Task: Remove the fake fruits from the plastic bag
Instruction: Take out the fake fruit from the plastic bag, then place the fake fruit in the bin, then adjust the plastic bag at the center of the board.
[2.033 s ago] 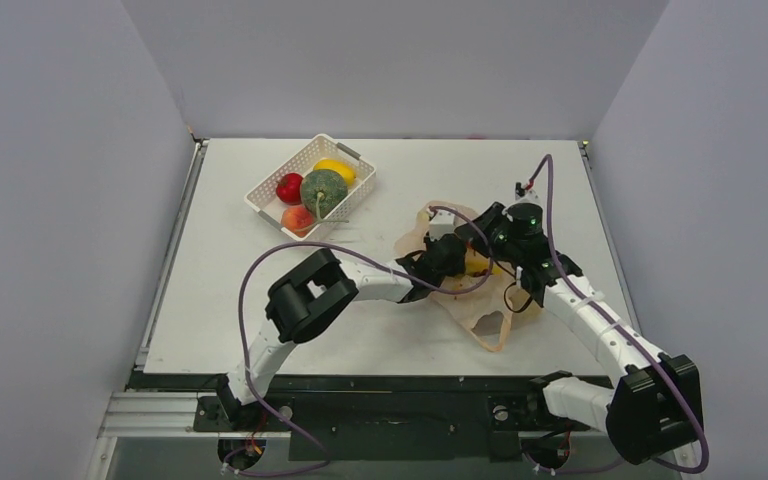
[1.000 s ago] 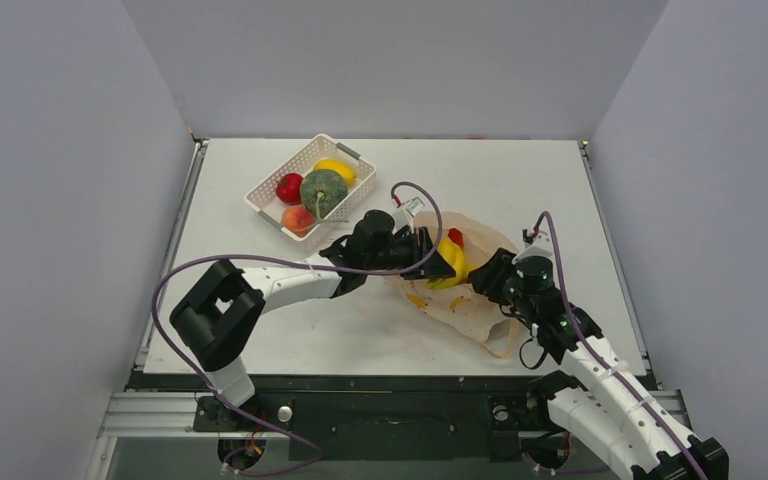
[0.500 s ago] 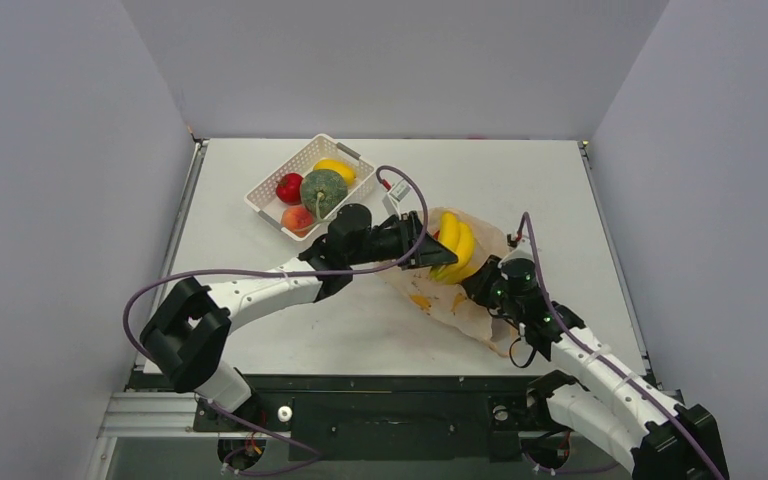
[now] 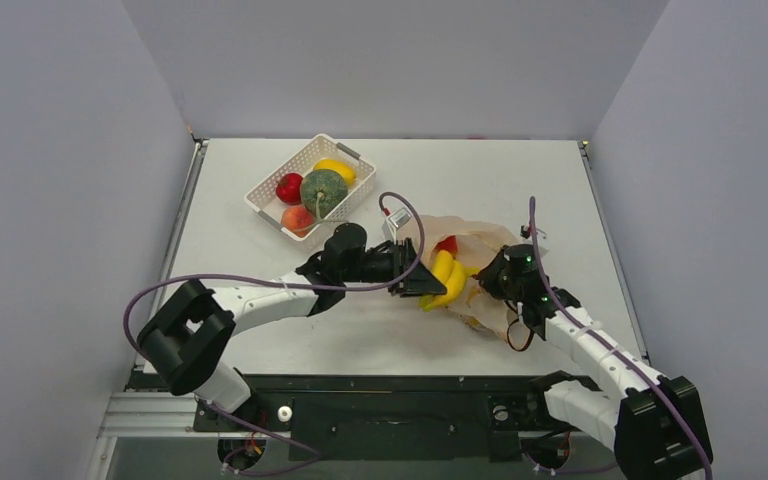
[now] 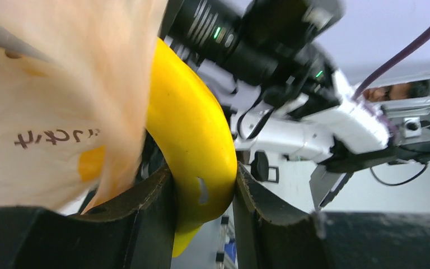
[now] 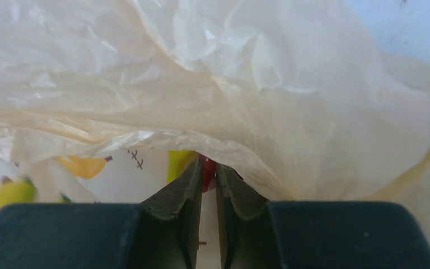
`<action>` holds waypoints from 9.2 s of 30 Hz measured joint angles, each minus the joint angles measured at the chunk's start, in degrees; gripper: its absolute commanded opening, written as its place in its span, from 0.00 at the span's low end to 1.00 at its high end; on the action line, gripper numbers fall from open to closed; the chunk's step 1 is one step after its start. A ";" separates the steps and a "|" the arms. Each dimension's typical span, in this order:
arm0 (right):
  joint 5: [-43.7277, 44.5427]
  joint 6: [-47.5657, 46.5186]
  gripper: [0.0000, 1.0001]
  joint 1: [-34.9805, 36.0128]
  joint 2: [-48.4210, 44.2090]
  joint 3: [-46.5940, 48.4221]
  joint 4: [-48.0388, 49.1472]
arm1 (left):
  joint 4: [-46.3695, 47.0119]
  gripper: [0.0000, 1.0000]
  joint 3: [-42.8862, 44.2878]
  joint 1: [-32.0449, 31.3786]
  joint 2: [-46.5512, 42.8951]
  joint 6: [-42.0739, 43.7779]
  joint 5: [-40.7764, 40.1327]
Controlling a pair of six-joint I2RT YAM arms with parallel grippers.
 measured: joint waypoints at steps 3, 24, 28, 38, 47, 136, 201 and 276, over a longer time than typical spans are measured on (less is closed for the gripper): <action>1.33 0.26 0.11 -1.86 2.71 2.78 -0.63 | -8.50 0.00 -2.12 -0.44 -3.76 4.50 1.79; 0.61 -4.52 0.11 -7.74 2.47 6.21 -4.74 | -72.17 0.00 17.68 2.54 -36.00 43.06 -37.33; 1.05 -5.70 0.11 -2.95 1.27 6.27 -6.45 | -72.00 0.00 17.86 6.32 -33.40 45.48 -47.41; 2.91 -6.08 0.11 2.71 -0.39 6.43 -8.41 | -58.34 0.00 21.73 28.24 -14.10 39.50 -42.56; 3.67 -6.49 0.12 3.13 -2.08 6.71 -10.08 | -51.15 0.00 39.47 29.79 9.90 31.23 -42.88; 18.56 0.83 0.64 -2.49 -12.41 14.05 -37.13 | -33.11 1.00 6.29 -19.69 -14.27 33.92 -30.25; 18.58 4.22 0.61 32.48 -12.11 16.50 -37.81 | -29.83 0.93 -2.97 -11.41 -22.67 27.23 -28.02; 34.88 6.10 0.00 31.08 -5.16 17.25 -24.09 | 2.75 0.73 -17.35 -12.61 7.02 22.32 -26.56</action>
